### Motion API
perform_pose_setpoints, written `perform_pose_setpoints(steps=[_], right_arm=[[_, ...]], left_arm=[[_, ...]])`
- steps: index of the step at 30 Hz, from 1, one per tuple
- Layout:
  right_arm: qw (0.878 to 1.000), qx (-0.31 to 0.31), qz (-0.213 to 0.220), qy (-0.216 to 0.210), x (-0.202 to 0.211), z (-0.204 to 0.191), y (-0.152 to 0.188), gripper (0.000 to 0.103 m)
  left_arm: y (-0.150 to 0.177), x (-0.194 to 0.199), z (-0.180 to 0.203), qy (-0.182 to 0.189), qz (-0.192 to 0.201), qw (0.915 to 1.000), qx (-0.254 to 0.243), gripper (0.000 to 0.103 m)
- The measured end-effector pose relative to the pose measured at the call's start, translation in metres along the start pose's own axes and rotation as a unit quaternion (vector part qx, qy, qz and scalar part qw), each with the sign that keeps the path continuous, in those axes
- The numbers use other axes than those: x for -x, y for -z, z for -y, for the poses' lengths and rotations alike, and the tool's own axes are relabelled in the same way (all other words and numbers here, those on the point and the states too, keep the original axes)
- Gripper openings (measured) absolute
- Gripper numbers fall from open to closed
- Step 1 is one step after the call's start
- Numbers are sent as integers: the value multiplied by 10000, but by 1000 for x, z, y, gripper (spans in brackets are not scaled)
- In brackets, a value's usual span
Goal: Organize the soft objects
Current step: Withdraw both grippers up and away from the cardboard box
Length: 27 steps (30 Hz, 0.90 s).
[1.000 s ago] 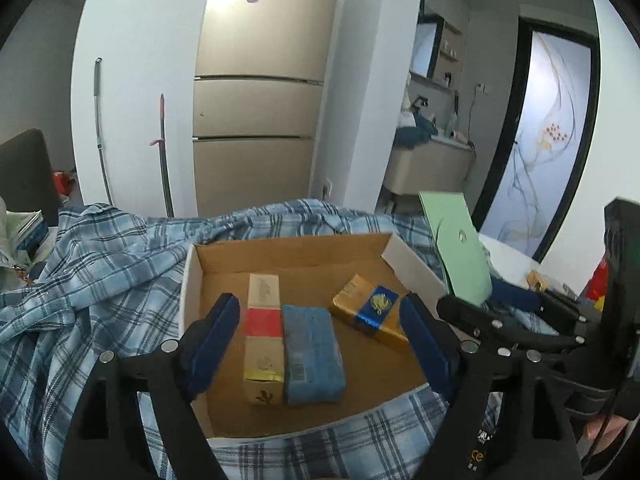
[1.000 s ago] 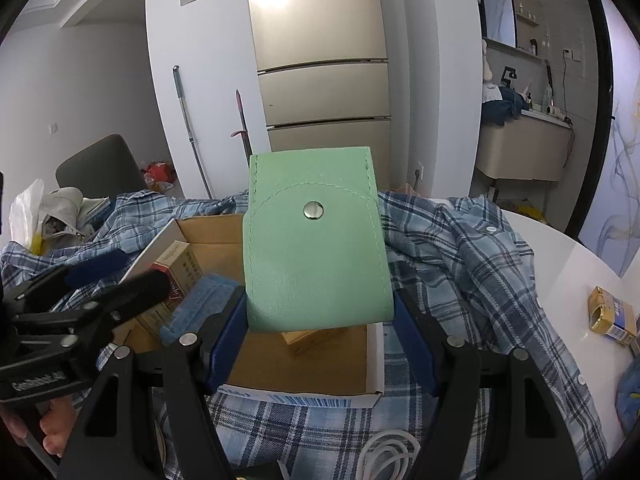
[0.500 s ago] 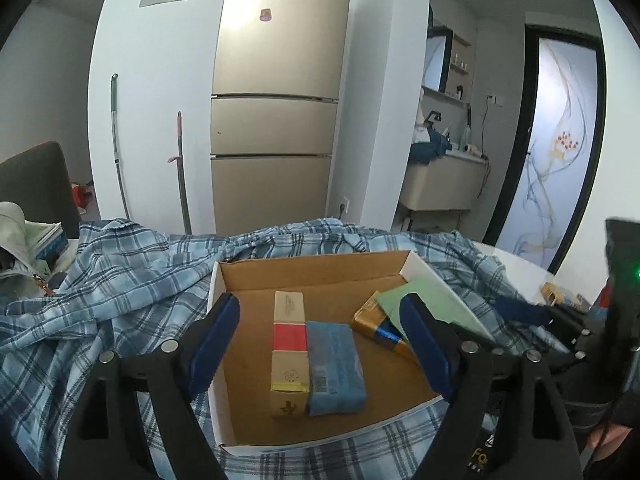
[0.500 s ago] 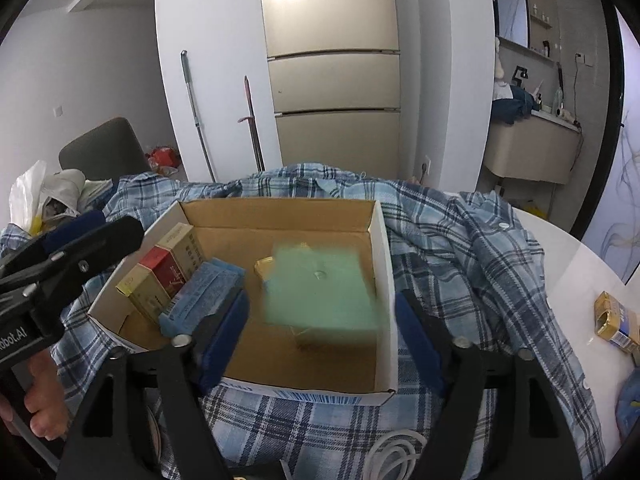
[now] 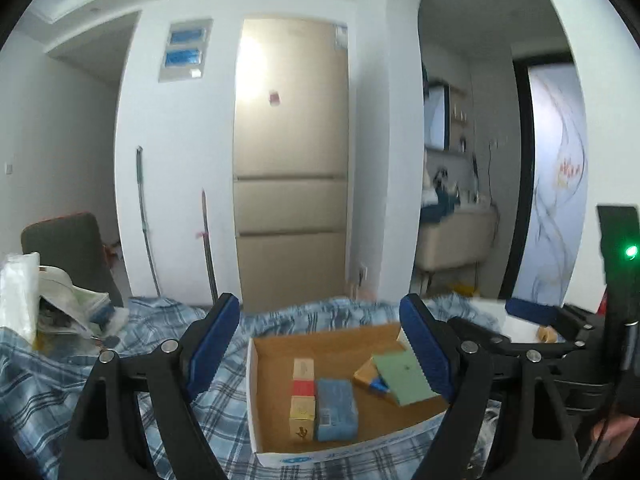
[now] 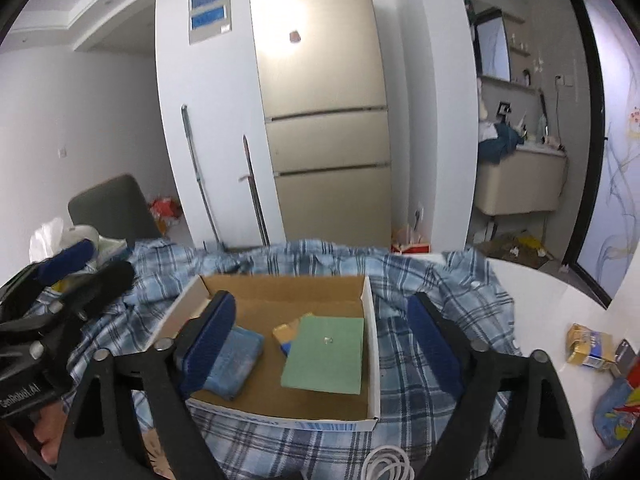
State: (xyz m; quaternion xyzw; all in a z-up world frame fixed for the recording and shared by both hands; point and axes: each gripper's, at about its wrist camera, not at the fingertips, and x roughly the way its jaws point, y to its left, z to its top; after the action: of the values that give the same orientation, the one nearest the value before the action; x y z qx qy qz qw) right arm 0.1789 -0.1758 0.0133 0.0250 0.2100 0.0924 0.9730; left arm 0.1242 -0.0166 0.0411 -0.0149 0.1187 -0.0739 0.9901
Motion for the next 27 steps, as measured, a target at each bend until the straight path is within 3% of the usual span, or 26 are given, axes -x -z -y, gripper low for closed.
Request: perform_pose_setpoints(steps=[4,7,13,15,18,27], right_arm=[[9996,195,213,-40,29,-3,-2,102],[9992,191,349,-34,52,3,3,103],[9976,-14,677,132,78,20,21,103],[9967,58,773,233,80,21,27,103],[9950,285,816,-502,81,22,37,103],[9901,513,1164,-601,93,10,57,103]], left_arm=[[1,35,-1,92,195,9997,-74,84],[7,51,-1,106,188,9997,-100,84],[28,71,-14,224,-35,9991,350,89],[34,74,-16,245,37,9994,246,89],[42,76,-10,175,45,9996,-222,89],[62,91,-9,50,377,9990,-227,89]])
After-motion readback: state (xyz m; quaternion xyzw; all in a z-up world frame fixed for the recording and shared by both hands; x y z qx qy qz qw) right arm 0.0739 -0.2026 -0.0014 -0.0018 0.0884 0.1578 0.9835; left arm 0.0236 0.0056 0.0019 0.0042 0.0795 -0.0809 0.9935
